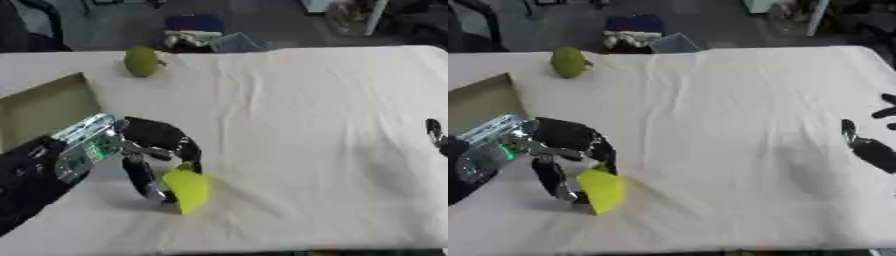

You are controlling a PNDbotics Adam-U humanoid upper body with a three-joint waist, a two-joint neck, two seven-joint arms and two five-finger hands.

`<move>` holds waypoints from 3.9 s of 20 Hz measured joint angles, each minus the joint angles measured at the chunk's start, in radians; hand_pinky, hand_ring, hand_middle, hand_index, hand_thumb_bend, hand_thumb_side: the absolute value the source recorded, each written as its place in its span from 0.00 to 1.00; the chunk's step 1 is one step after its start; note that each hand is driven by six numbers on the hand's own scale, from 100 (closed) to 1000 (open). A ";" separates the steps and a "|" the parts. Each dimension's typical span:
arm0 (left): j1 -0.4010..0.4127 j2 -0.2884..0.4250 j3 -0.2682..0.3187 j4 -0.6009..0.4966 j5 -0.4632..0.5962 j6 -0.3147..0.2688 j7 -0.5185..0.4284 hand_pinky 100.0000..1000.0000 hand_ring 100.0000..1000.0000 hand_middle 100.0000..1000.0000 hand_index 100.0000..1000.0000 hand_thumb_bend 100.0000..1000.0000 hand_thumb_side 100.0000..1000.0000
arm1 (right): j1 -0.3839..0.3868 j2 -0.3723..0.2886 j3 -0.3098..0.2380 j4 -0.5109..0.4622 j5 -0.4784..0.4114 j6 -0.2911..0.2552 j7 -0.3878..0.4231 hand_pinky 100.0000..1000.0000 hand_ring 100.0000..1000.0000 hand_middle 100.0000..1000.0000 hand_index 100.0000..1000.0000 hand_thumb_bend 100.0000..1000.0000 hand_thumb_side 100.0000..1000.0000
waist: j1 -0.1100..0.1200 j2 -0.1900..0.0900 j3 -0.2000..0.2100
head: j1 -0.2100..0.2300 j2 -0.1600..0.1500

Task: Pick up objects on the table and place them in the box.

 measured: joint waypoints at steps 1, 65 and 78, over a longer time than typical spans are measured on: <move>0.002 0.017 0.026 -0.010 0.005 -0.004 0.004 0.71 0.58 0.41 0.55 0.16 0.08 | 0.000 0.000 0.000 0.000 0.000 0.000 0.000 0.71 0.98 0.56 0.88 0.28 0.22 | 0.000 0.000 0.002 | -0.001 0.000; -0.406 -0.183 0.590 1.078 -0.371 0.529 0.821 0.77 0.68 0.78 0.87 0.29 0.65 | -0.039 0.036 0.004 0.019 -0.007 -0.017 0.017 0.71 0.98 0.56 0.88 0.27 0.22 | -0.018 0.040 -0.086 | 0.051 -0.001; -0.402 -0.221 0.590 1.111 -0.392 0.571 0.832 0.73 0.64 0.74 0.84 0.25 0.62 | -0.047 0.053 0.008 0.018 -0.007 -0.021 0.022 0.71 0.98 0.56 0.88 0.26 0.22 | -0.023 0.048 -0.104 | 0.147 -0.019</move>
